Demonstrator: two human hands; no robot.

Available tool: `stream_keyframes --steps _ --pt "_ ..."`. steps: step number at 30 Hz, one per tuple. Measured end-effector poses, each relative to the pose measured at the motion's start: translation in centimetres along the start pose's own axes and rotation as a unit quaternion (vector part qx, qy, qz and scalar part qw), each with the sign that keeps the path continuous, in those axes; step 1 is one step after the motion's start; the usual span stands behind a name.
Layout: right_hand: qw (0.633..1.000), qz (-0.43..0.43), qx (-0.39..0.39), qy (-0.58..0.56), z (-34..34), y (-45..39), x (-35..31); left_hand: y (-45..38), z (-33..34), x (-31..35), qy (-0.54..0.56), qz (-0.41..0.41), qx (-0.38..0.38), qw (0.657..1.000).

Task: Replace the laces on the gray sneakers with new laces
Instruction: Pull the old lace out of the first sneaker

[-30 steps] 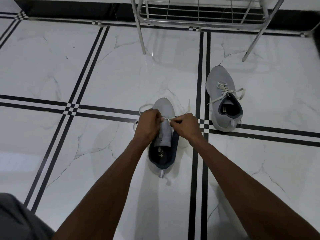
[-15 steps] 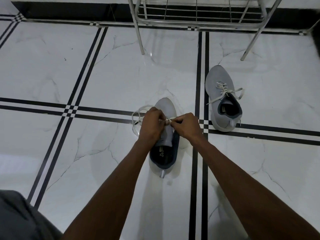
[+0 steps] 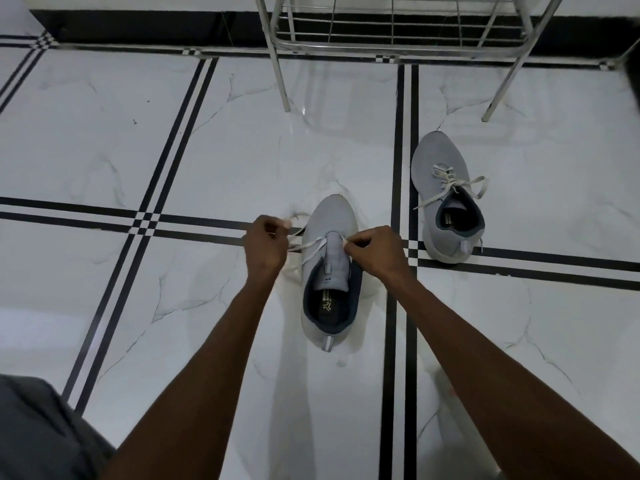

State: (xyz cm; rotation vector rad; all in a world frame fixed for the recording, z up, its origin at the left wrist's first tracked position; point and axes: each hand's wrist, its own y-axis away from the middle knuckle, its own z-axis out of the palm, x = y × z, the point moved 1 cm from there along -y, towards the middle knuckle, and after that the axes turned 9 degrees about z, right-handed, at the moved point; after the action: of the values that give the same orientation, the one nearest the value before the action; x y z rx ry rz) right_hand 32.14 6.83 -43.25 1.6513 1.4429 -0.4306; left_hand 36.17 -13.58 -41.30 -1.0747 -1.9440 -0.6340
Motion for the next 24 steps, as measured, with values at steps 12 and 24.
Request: stream_keyframes --steps 12,24 --pt "0.958 0.011 -0.208 -0.195 -0.5 0.1 -3.9 -1.6 2.8 9.2 0.315 0.009 -0.166 0.934" --pt "0.970 0.201 0.028 -0.134 -5.0 -4.5 0.9 0.8 1.8 -2.2 0.064 -0.033 -0.065 0.995"
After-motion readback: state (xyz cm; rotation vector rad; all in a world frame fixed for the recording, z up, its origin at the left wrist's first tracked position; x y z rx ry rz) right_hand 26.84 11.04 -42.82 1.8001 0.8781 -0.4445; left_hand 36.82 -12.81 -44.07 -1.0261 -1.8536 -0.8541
